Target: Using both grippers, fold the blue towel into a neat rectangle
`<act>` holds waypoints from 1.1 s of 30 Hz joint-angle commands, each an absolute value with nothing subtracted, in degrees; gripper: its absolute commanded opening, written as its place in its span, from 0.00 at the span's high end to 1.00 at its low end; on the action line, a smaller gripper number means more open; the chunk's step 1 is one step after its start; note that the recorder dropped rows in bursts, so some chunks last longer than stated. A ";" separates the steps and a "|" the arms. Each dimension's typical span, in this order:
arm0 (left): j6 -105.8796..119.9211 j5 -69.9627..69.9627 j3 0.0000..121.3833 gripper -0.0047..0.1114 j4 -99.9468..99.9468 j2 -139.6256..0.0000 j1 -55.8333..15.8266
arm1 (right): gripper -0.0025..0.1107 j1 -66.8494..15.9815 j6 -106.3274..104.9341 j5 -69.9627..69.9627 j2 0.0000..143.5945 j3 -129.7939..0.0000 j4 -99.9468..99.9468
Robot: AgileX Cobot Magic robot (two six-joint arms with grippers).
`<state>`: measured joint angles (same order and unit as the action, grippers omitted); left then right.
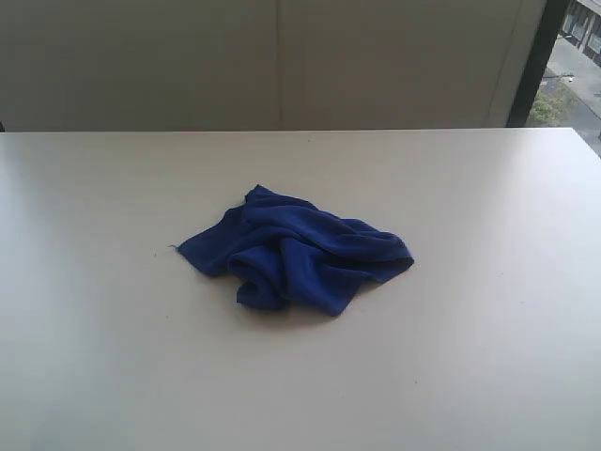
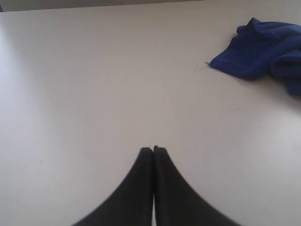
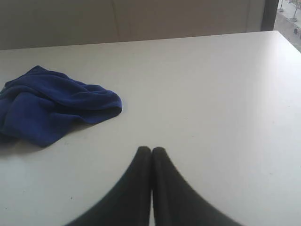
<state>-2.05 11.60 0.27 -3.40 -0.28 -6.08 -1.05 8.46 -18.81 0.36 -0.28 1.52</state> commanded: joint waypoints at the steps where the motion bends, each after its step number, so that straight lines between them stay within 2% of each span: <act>1: -2.55 11.04 0.00 0.96 -3.42 0.00 -5.88 | 0.98 -1.14 7.69 -17.97 0.00 0.00 1.80; 8: -2.79 8.63 0.00 0.96 -3.42 0.00 -5.88 | 0.98 -1.14 7.69 -17.97 0.00 0.00 1.80; 18: -2.79 -15.84 0.00 0.96 -3.42 0.00 -5.88 | 0.98 -1.14 7.69 -17.97 0.00 0.00 1.80; 29: -15.52 -35.39 0.00 0.96 -3.32 0.00 -5.88 | 0.98 -1.14 8.70 -17.57 0.00 0.00 1.80; 33: -16.97 -37.39 0.93 0.96 -2.36 -2.37 -5.88 | 0.98 -1.14 8.71 -15.65 0.00 0.00 2.15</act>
